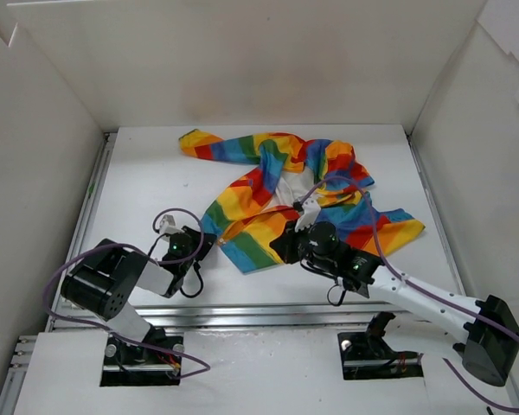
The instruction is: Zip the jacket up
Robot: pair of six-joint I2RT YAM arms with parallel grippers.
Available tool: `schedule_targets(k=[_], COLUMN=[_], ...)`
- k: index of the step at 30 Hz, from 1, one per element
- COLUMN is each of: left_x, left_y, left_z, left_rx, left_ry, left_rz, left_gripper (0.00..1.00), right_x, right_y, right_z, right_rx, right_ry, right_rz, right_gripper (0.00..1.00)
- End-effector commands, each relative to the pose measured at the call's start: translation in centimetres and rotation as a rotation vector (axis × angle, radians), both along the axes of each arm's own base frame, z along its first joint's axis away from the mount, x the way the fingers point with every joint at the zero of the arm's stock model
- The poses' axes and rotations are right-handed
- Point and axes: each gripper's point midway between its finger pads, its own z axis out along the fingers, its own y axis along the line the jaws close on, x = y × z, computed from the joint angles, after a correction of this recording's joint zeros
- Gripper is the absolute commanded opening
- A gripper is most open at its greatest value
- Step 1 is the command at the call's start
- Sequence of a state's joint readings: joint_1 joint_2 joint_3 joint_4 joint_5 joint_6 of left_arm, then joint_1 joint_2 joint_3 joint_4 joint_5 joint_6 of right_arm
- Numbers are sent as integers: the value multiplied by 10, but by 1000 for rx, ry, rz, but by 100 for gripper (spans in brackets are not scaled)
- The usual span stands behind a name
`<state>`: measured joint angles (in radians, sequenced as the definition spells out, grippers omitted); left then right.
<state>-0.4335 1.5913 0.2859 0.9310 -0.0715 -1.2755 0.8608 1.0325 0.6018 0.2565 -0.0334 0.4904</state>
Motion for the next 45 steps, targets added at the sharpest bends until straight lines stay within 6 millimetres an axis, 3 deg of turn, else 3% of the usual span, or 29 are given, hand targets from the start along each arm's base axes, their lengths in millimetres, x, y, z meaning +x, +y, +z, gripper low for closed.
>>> schedule_targets(k=[1,3,5,12,14,15,16,23,36,45], left_x=[6,3,-6,-26,-29,-30,-31,-38,-44,-45], left_y=[-7,-6,-6,1,2,2,1,-11,-13,-11], left_z=[20,23,18,29,29,31,31,38,49,50], left_rx=[-15,-11,6,28,34,32,32,-1,-13,-13], left_ry=[-94,-94,-64,-61,-58,-67,-65,-77,-98,-98], left_rz=[-10,-17,-31,-57,-62,-68,-74,-149,-185,-186], left_gripper=[9,0,0,0,0,0,0,0,0,0], right_x=[3,2,2,13,19,19,21,46,56,61], right_y=[8,18,27,84,101,109,115,154,149,144], right_z=[12,9,6,-27,-26,-44,-47,-77,-92,-85], right_rx=[40,36,26,-15,-4,-21,-16,6,-19,-37], right_ry=[-33,-35,-29,59,72,109,117,148,130,81], right_rz=[-2,29,66,196,215,234,240,231,180,166], right_gripper=[0,0,0,0,9,20,23,26,26,27])
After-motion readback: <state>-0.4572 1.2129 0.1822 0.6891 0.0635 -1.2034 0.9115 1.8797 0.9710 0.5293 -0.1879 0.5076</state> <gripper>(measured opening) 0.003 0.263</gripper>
